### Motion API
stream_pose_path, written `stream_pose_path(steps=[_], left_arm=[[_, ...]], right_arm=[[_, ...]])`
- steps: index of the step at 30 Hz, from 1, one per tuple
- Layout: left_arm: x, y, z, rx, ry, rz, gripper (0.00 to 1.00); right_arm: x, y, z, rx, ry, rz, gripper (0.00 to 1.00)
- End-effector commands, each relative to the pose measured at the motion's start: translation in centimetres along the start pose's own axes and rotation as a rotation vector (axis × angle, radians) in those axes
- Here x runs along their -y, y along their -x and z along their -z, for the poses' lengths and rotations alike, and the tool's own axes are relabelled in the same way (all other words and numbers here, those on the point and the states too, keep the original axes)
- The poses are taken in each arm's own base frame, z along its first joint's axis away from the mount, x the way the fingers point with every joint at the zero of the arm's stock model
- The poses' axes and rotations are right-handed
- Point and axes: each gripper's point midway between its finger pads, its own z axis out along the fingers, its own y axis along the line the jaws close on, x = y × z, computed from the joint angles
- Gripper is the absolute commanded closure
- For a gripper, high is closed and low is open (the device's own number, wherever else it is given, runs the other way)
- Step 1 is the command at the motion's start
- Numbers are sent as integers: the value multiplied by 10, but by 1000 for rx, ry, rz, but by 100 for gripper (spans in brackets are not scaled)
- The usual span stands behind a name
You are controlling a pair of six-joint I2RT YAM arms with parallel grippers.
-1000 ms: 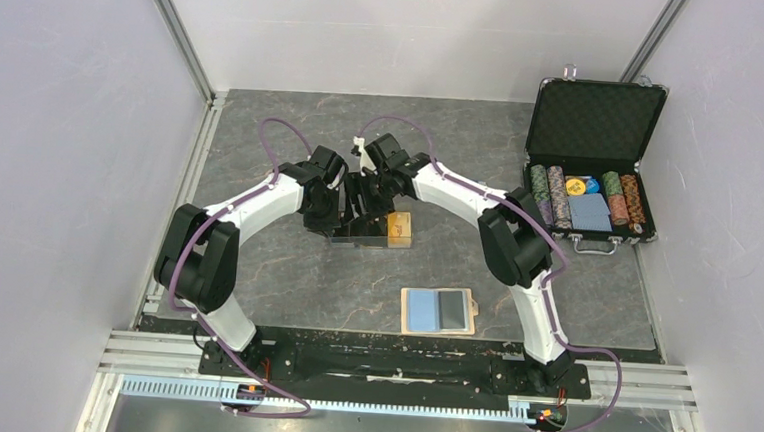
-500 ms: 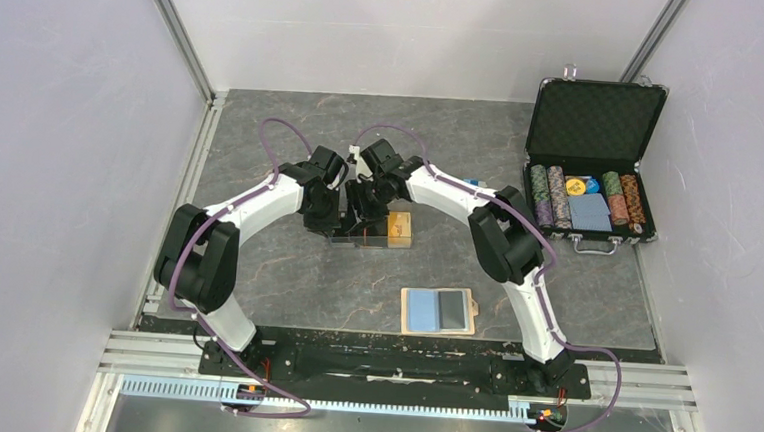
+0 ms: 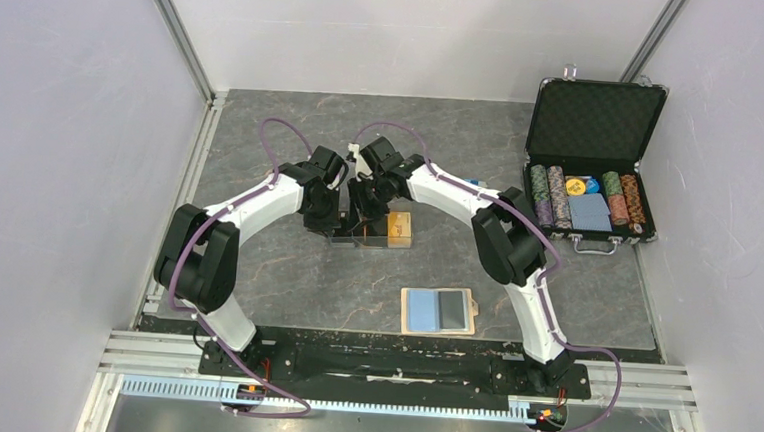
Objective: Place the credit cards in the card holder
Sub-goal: Pick up the credit card from the storage box.
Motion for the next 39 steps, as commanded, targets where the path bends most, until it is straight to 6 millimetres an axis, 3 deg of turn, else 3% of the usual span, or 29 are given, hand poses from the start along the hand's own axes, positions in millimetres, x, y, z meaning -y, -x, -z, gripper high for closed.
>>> stream_pose_path(steps=[1, 14, 25, 29, 35, 39], left_arm=[[-1, -35, -23, -126, -3, -67, 95], [-1, -37, -25, -133, 1, -68, 95], [1, -37, -25, -135, 1, -73, 95], [0, -37, -25, -131, 6, -70, 95], [-4, -35, -25, -122, 23, -35, 98], [-18, -31, -22, -105, 42, 14, 98]], right_arm=[[12, 6, 17, 36, -58, 30, 78], [26, 6, 45, 64, -126, 38, 82], [45, -1, 35, 26, -181, 49, 84], [35, 10, 42, 58, -150, 61, 100], [1, 40, 77, 183, -46, 70, 100], [-11, 51, 104, 260, 41, 43, 100]])
